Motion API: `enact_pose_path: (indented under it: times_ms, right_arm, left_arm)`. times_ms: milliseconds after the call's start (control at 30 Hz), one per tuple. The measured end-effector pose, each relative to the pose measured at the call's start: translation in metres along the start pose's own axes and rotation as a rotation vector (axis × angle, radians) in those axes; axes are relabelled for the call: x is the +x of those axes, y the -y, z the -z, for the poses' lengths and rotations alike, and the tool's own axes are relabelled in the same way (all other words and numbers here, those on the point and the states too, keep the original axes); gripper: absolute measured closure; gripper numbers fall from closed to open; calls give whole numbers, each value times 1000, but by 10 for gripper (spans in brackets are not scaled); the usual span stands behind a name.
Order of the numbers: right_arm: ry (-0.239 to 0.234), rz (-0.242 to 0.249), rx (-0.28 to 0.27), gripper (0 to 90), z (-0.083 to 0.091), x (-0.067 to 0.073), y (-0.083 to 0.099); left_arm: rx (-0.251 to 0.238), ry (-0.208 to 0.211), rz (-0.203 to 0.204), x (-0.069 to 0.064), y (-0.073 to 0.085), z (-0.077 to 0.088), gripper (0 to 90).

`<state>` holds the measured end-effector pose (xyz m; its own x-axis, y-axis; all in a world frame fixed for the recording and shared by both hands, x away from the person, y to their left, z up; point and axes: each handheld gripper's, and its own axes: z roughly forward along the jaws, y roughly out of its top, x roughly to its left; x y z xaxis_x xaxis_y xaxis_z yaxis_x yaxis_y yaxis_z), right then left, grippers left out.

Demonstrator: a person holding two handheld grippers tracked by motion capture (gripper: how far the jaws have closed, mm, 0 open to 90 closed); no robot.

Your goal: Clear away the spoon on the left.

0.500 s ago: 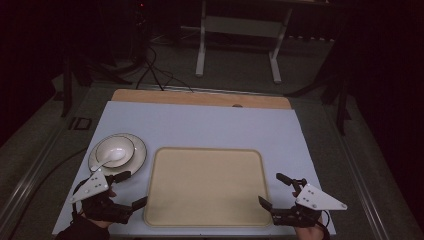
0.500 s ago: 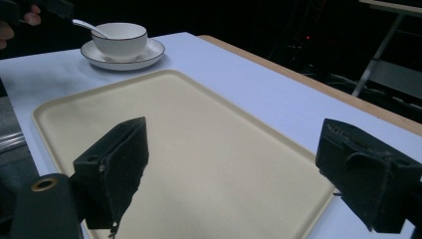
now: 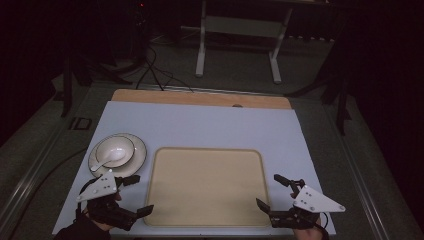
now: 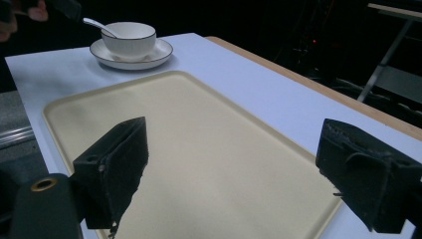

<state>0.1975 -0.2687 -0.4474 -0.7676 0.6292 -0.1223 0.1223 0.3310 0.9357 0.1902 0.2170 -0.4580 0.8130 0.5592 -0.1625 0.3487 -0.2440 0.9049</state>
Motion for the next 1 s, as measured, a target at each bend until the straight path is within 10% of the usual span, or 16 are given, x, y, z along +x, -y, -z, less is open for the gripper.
enact_pose_path:
  times_ms: [500,1000]
  right_arm:
    - [-1,6,-8,132,0,2,-1]
    - [-6,-1,-12,133,1,1,-1]
  left_arm:
    - [-1,-6,-67,-8,-62,17,35]
    - [-34,-118,5,17,-85,42,51]
